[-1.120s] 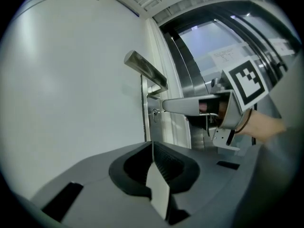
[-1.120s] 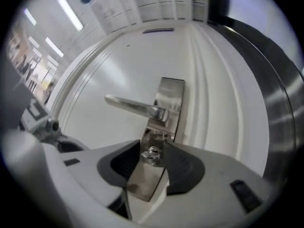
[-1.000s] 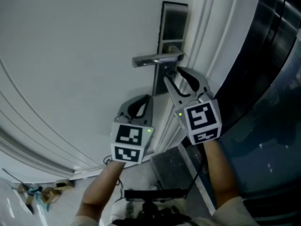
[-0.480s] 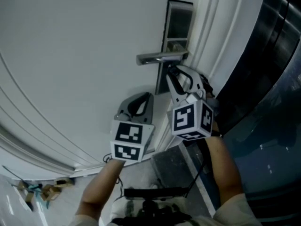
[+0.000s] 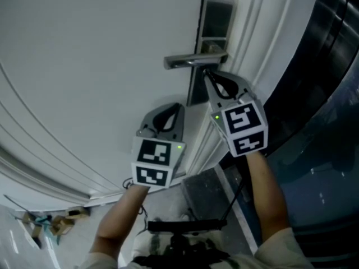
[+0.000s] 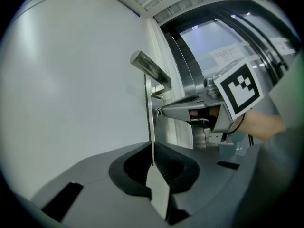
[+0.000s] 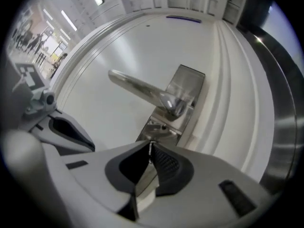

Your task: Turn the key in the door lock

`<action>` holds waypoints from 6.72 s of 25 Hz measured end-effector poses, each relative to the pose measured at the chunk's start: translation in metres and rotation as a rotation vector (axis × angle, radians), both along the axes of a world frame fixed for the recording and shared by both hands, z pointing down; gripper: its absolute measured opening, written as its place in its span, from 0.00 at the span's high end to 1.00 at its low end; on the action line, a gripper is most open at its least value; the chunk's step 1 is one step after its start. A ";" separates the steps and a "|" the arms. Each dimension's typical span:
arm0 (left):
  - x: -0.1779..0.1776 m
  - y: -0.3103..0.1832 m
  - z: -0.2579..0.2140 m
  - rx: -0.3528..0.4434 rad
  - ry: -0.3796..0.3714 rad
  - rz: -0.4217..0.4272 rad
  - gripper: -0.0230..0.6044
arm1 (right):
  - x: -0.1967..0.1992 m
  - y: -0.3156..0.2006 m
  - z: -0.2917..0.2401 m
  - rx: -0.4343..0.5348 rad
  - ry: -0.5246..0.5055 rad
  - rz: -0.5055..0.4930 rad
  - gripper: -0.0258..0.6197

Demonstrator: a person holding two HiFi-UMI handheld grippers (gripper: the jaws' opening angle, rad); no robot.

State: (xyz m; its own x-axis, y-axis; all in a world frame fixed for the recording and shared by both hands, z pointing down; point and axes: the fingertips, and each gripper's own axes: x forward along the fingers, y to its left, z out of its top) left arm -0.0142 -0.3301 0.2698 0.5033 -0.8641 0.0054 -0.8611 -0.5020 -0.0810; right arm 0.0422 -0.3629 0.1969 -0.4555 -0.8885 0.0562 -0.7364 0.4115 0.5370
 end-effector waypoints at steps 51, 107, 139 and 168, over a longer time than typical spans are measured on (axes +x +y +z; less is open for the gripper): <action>0.001 0.002 0.002 -0.001 0.010 0.013 0.92 | 0.019 0.017 -0.015 -0.086 -0.255 -0.116 0.76; 0.007 0.004 0.008 -0.016 0.009 0.023 0.92 | 0.011 -0.007 0.001 -0.503 -0.787 -0.239 0.89; 0.011 0.012 -0.008 -0.035 0.005 -0.069 0.92 | 0.017 0.020 -0.013 -0.639 -1.342 -0.531 0.84; -0.035 0.201 0.054 -0.066 -0.006 -0.102 0.92 | -0.061 0.248 0.084 -0.201 -0.590 -0.248 0.95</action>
